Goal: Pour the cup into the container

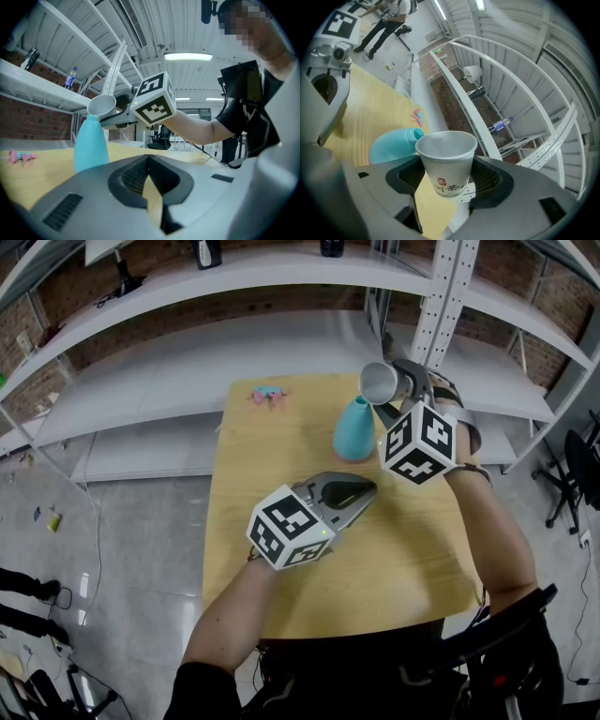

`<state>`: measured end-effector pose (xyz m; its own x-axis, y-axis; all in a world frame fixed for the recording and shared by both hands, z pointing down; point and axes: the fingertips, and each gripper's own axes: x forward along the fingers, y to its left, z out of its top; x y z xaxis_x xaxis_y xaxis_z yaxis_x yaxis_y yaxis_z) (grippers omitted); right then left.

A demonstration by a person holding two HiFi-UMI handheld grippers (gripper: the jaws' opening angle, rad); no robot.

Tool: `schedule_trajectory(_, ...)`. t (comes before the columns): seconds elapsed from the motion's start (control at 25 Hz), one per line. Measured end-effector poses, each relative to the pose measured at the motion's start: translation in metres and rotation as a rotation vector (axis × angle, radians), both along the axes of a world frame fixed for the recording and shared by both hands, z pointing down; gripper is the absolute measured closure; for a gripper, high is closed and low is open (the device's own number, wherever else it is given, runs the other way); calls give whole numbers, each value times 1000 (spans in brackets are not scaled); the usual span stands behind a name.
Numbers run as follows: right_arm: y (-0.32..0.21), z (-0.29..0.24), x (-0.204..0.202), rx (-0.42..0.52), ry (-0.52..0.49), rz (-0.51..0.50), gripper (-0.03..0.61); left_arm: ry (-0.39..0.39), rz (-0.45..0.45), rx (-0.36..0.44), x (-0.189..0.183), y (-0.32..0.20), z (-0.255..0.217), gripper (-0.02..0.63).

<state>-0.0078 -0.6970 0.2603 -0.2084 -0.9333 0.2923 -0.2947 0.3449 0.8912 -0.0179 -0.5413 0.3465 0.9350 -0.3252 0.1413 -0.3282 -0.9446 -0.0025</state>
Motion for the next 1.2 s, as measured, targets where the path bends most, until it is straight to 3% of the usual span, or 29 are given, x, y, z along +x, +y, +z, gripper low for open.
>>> schedule_trajectory(0.56, 5, 16, 23, -231, -420, -1, 268, 0, 5, 1, 0, 1, 0, 615)
schedule_trajectory(0.84, 6, 21, 46, -373, -738, 5, 268, 1, 5, 0, -1, 1, -1, 615)
schedule_trajectory(1.2, 9, 40, 83, -425, -910, 64, 268, 0, 4, 0, -2, 0, 0, 615)
